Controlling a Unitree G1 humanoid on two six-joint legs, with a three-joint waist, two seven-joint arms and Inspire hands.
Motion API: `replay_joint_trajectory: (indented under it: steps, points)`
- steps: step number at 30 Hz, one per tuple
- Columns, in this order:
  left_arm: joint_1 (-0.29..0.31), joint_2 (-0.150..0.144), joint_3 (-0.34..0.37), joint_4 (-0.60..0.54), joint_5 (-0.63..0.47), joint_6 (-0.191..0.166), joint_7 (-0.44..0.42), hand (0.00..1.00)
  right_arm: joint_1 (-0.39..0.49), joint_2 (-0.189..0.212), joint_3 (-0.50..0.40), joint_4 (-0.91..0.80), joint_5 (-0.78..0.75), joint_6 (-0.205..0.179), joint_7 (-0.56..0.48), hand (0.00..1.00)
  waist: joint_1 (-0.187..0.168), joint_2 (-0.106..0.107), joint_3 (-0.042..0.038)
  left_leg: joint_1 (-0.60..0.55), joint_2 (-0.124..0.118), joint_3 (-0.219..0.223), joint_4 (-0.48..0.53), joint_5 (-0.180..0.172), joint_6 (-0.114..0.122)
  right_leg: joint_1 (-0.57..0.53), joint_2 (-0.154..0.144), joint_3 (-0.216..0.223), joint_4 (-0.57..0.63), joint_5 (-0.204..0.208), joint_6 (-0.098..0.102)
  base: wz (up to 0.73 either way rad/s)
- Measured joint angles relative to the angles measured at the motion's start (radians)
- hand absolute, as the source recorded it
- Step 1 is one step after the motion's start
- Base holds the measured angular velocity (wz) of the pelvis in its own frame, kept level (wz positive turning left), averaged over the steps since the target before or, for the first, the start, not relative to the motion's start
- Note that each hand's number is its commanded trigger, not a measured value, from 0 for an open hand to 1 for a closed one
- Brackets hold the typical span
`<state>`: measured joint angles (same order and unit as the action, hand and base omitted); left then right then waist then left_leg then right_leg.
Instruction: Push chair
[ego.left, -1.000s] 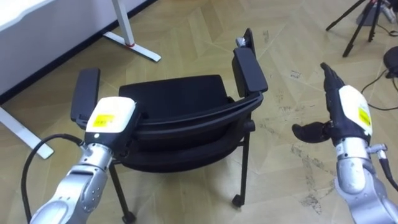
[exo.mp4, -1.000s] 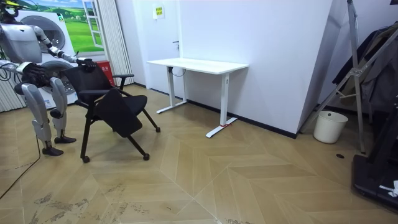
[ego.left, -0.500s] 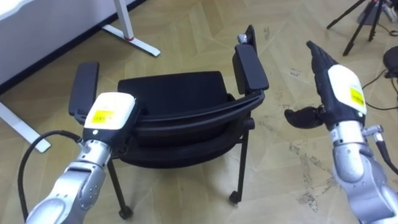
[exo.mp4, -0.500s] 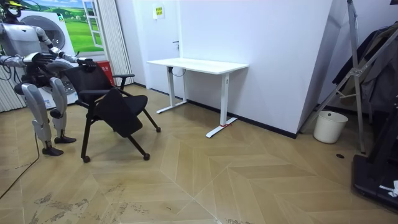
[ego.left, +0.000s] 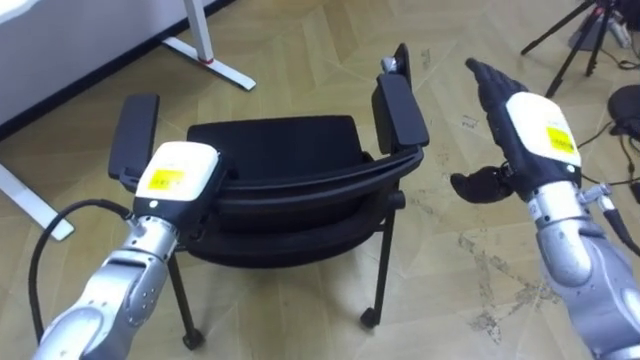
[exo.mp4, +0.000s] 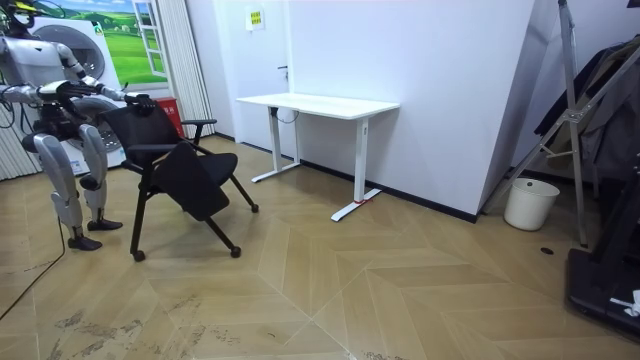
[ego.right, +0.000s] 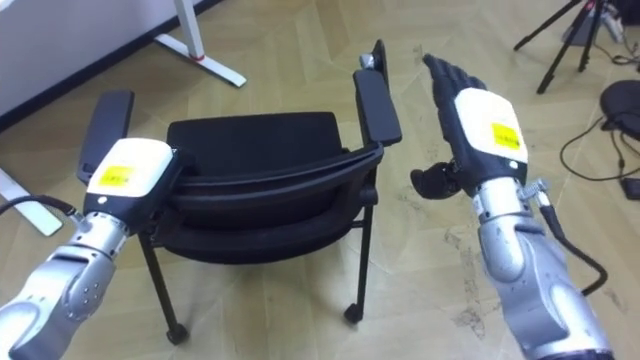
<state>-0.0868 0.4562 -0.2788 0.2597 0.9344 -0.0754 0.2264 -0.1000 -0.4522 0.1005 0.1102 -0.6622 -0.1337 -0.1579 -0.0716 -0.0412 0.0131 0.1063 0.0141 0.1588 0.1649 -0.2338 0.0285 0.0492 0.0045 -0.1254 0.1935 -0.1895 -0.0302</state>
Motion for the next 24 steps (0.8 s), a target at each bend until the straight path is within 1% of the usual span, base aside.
replay_joint_trajectory:
  steps: [3, 5, 6, 7, 9, 11, 14, 17, 19, 21, 24]
  points:
    - [-0.004, 0.001, 0.0, 0.01, 0.0, -0.007, 0.0, 1.0, 0.0, -0.007, 0.001, -0.046, -0.039, 0.0, 0.03, 0.0, 0.003, 0.0, 0.0, 0.003, 0.0, 0.0, 0.0, 0.0, 0.0, 0.0, 0.0, 0.002, 0.006, 0.0, 0.0, 0.0]
    - [-0.009, 0.001, 0.0, 0.017, 0.0, -0.012, 0.0, 1.0, -0.002, -0.028, 0.017, -0.087, -0.051, 0.0, 0.059, 0.0, 0.003, -0.002, -0.0004, 0.004, 0.001, 0.0, 0.001, 0.0, 0.0, -0.001, 0.0, 0.001, 0.009, 0.0, 0.0, 0.0]
    - [-0.011, 0.001, 0.0, 0.018, 0.0, -0.012, 0.0, 1.0, -0.002, -0.032, 0.021, -0.097, -0.052, 0.0, 0.065, 0.0, 0.004, -0.002, -0.0002, 0.004, 0.001, 0.0, 0.001, 0.0, 0.0, -0.001, 0.0, 0.0, 0.009, 0.0, 0.0, 0.0]
    - [-0.016, 0.0, -0.003, 0.023, 0.0, -0.012, -0.002, 1.0, -0.003, -0.039, 0.033, -0.112, -0.054, 0.0, 0.076, 0.0, 0.004, -0.004, -0.0009, 0.004, 0.001, -0.001, 0.002, 0.0, 0.0, -0.001, 0.0, -0.003, 0.009, 0.0, 0.0, 0.0]
    - [-0.035, 0.0, -0.018, 0.039, 0.0, -0.012, -0.003, 1.0, -0.004, -0.053, 0.056, -0.12, -0.056, 0.001, 0.093, 0.0, 0.018, -0.007, -0.0012, 0.004, 0.0, -0.007, 0.002, 0.0, 0.0, 0.0, 0.0, -0.005, 0.009, 0.0, 0.0, 0.0]
    - [-0.055, -0.001, -0.037, 0.051, 0.0, -0.012, -0.004, 1.0, -0.005, -0.074, 0.102, -0.123, -0.058, -0.001, 0.136, 0.0, 0.026, -0.017, -0.0018, 0.003, 0.001, -0.011, 0.002, 0.0, 0.0, 0.0, 0.0, -0.011, 0.011, 0.0, 0.0, 0.05]
    - [-0.077, 0.0, -0.057, 0.065, 0.001, -0.015, -0.004, 1.0, -0.006, -0.077, 0.144, -0.123, -0.061, -0.006, 0.182, 0.0, 0.035, -0.023, -0.0052, 0.002, 0.0, -0.017, 0.002, 0.0, 0.0, 0.0, -0.001, -0.012, 0.01, 0.0, 0.0, 0.05]
    - [-0.086, 0.0, -0.066, 0.075, 0.001, -0.028, -0.003, 1.0, -0.006, -0.077, 0.164, -0.123, -0.064, -0.01, 0.209, 0.0, 0.049, -0.023, -0.005, 0.003, 0.0, -0.021, 0.002, 0.0, 0.0, 0.001, -0.001, -0.014, 0.01, 0.0, 0.0, 0.0]
    - [-0.088, 0.002, -0.072, 0.075, 0.001, -0.031, 0.002, 1.0, -0.009, -0.077, 0.168, -0.123, -0.064, -0.009, 0.215, 0.0, 0.052, -0.025, -0.0046, 0.002, 0.0, -0.025, 0.001, 0.0, 0.0, 0.001, -0.001, -0.015, 0.01, 0.0, 0.0, 0.04]
    - [-0.089, 0.005, -0.076, 0.074, 0.001, -0.034, 0.006, 1.0, -0.021, -0.077, 0.179, -0.123, -0.066, -0.007, 0.217, 0.0, 0.053, -0.025, -0.0047, 0.0, 0.0, -0.025, 0.002, 0.0, 0.0, 0.0, -0.001, -0.016, 0.01, 0.0, 0.0, 0.02]
    - [-0.096, 0.007, -0.079, 0.075, 0.001, -0.038, 0.007, 1.0, -0.066, -0.078, 0.222, -0.124, -0.086, -0.004, 0.239, 0.0, 0.056, -0.027, -0.0044, -0.001, 0.0, -0.028, 0.002, 0.0, 0.0, -0.001, -0.001, -0.017, 0.01, 0.0, 0.0, 0.0]
